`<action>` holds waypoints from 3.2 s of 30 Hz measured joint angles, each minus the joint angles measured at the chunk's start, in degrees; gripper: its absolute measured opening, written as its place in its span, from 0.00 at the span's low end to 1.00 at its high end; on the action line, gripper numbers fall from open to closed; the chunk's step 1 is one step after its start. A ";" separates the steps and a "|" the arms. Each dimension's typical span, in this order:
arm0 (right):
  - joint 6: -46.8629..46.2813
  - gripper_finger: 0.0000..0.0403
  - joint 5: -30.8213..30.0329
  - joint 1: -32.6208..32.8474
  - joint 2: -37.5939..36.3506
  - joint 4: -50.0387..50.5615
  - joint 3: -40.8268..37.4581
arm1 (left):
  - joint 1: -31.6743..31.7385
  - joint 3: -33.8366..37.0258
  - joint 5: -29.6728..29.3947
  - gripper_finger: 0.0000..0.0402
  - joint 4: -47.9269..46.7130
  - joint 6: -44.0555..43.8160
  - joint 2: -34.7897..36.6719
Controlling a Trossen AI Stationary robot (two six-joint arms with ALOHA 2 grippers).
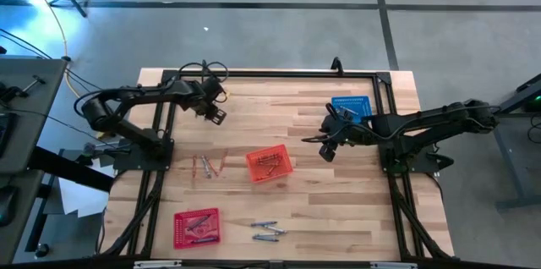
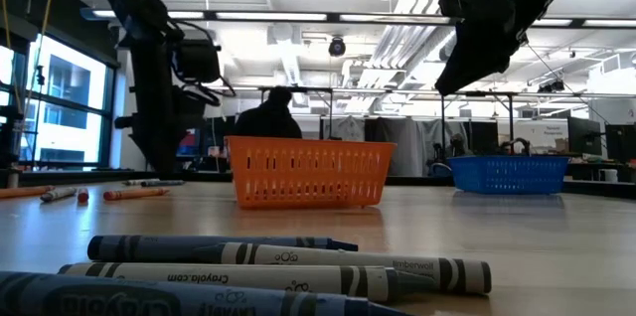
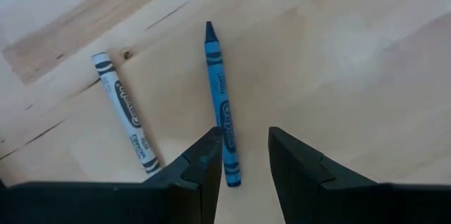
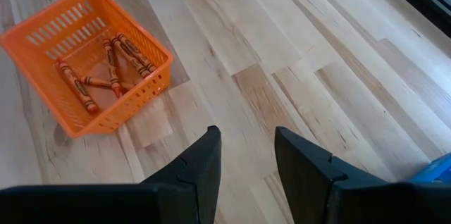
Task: Sort crayons
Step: Put the blue crayon into the red bin
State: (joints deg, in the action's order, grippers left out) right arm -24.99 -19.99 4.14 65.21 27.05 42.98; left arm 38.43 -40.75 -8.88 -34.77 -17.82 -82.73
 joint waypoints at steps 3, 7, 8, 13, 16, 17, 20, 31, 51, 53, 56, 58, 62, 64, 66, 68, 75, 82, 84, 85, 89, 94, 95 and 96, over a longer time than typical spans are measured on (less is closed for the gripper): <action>0.00 0.32 0.00 0.00 0.00 -0.02 0.00 | 1.03 0.00 0.01 0.26 0.26 0.12 -1.53; 0.00 0.32 0.00 0.00 0.00 -0.04 0.00 | 2.73 0.00 0.02 0.26 0.26 0.63 -3.73; 0.00 0.32 0.02 0.00 0.00 -0.01 0.00 | 3.08 -0.02 0.18 0.26 0.29 0.62 -4.25; 0.00 0.32 0.00 0.00 0.00 -0.02 0.00 | 4.72 -0.33 4.66 0.26 0.13 2.11 -6.66; 0.00 0.32 0.01 0.00 0.00 -0.02 0.00 | 4.90 -0.37 5.33 0.25 -0.29 2.09 -7.38; 0.00 0.32 0.00 0.00 0.01 0.00 0.00 | 4.94 -0.37 5.47 0.24 -0.38 2.10 -7.40; 0.00 0.32 0.01 0.00 0.02 0.00 0.00 | 4.94 -0.37 5.93 0.19 -0.92 2.08 -7.49; 0.00 0.32 0.02 0.00 0.01 0.04 0.00 | 4.92 -0.36 6.56 0.01 -1.97 2.99 -7.33; 0.00 0.32 1.22 -0.02 0.00 0.02 0.00 | -7.63 -6.91 11.69 0.00 -7.81 -3.92 20.14; 0.00 0.32 1.19 -0.02 0.00 0.04 0.00 | -12.05 -6.91 11.71 0.00 -5.40 -5.53 24.36; 0.02 0.32 0.88 -0.02 0.00 0.02 0.00 | -19.31 -6.88 11.36 0.00 3.09 -6.59 29.30; 0.00 0.32 0.72 -0.02 0.01 -0.04 0.00 | -24.49 -6.93 11.15 0.00 8.67 -7.29 31.76; 0.02 0.32 0.68 -0.02 0.00 -0.74 0.00 | -35.75 -6.95 6.88 0.00 17.77 -6.85 32.64; 0.02 0.32 0.68 -0.02 0.01 -1.21 0.00 | -41.65 -6.99 3.05 0.00 21.10 -5.15 31.02; 0.31 0.32 0.66 -0.02 0.02 -1.63 0.00 | -47.09 -6.99 -2.23 0.00 21.68 -4.31 28.75; 0.50 0.32 0.62 -0.02 0.00 -1.71 0.00 | -52.13 -6.99 -7.53 0.00 20.63 -5.63 26.13; 1.07 0.32 0.59 0.00 0.00 -2.03 0.00 | -65.59 -6.97 -17.60 0.00 7.94 -28.56 19.62; 1.09 0.32 0.61 0.00 0.01 -4.06 0.00 | -79.99 -6.97 -10.40 0.00 6.74 -46.21 16.44; 1.67 0.32 0.60 0.00 0.02 -4.97 0.00 | -84.30 -6.97 -10.35 0.00 7.30 -48.68 15.31; 2.05 0.32 0.61 0.00 0.00 -5.46 0.00 | -86.31 -6.97 -10.57 0.00 7.22 -50.15 14.72; 2.99 0.32 0.60 -0.01 0.01 -6.97 0.00 | -92.64 -6.97 -11.09 0.00 5.95 -61.64 12.18; 3.02 0.32 0.61 0.00 0.02 -8.69 0.00 | -97.43 -6.99 -10.52 0.00 5.14 -75.76 7.71; 3.02 0.32 0.61 0.00 0.02 -8.88 0.00 | -98.10 -6.99 -9.66 0.00 5.13 -77.91 6.83; 3.01 0.32 0.61 0.00 0.00 -9.11 0.00 | -98.73 -6.99 -8.76 0.00 5.08 -79.77 5.93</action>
State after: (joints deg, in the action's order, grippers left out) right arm -21.98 -19.38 4.14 65.21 17.94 42.98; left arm -60.30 -47.75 -17.64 -29.69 -97.60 -76.80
